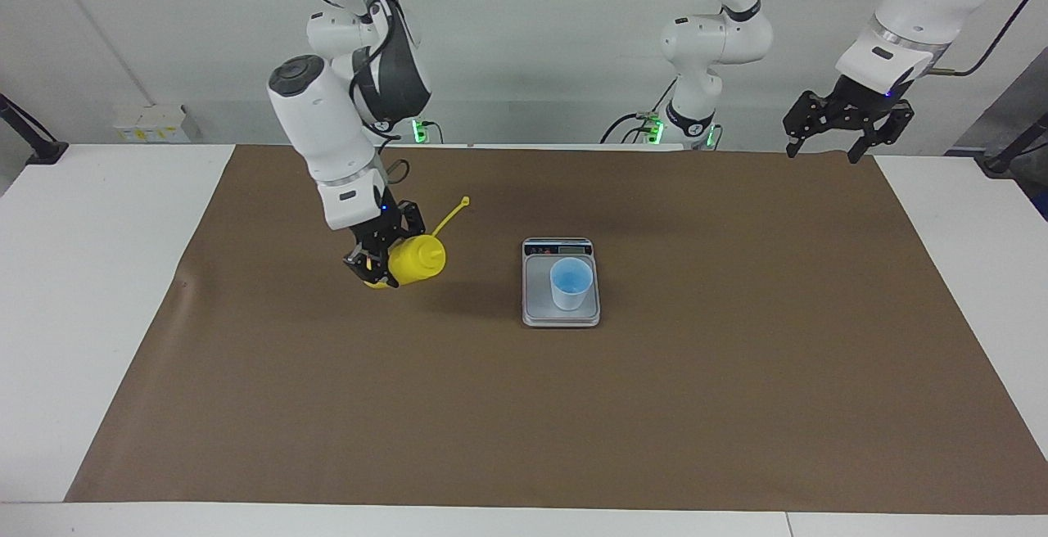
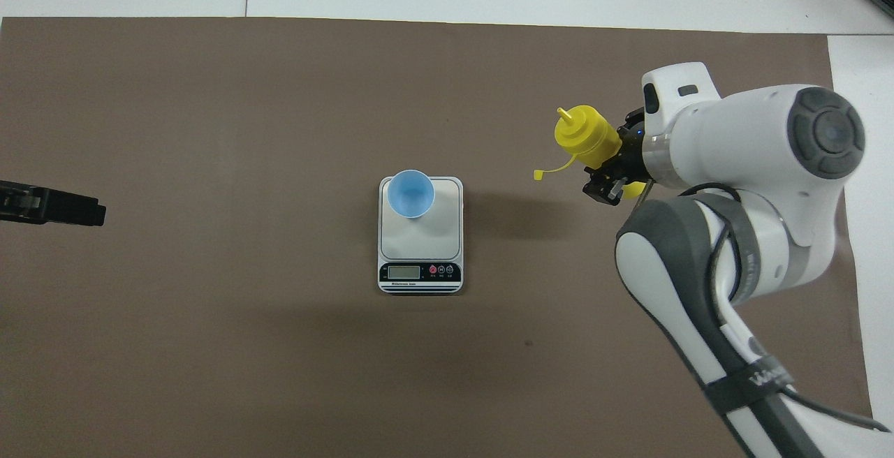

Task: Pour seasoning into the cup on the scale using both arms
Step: 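Lift the yellow bottle with the right gripper and carry it over the cup, then tilt the yellow bottle over the blue cup with the right gripper, then turn the bottle upright and carry it back beside the right arm, then lower the yellow bottle onto the table and open the right gripper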

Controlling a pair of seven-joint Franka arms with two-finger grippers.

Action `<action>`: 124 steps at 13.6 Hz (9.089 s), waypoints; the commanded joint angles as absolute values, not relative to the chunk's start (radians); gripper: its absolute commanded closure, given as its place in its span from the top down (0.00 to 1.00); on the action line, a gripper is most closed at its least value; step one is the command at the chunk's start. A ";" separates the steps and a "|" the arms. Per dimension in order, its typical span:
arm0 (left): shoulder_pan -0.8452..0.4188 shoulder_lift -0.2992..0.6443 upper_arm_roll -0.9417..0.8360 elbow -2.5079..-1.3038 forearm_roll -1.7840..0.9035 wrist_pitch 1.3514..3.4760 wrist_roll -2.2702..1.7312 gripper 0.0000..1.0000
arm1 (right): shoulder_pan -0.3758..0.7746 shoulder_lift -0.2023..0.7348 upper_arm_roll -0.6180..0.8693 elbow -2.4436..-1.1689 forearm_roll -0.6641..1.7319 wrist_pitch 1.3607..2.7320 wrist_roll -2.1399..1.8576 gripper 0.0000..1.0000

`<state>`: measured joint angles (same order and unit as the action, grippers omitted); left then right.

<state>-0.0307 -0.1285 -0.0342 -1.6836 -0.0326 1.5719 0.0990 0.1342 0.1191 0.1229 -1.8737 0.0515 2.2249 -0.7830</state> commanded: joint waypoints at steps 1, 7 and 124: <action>-0.014 -0.152 -0.035 -1.710 -0.046 1.572 0.098 1.00 | 0.196 0.178 0.121 -1.819 -0.092 2.232 -0.674 0.00; -0.014 -0.152 -0.029 -1.710 -0.046 1.571 0.097 1.00 | 0.291 0.262 0.126 -1.749 -0.448 2.235 -0.637 0.00; -0.015 -0.141 -0.031 -1.713 -0.031 1.582 0.048 1.00 | -0.360 0.087 0.129 -2.402 1.421 2.391 -2.233 1.00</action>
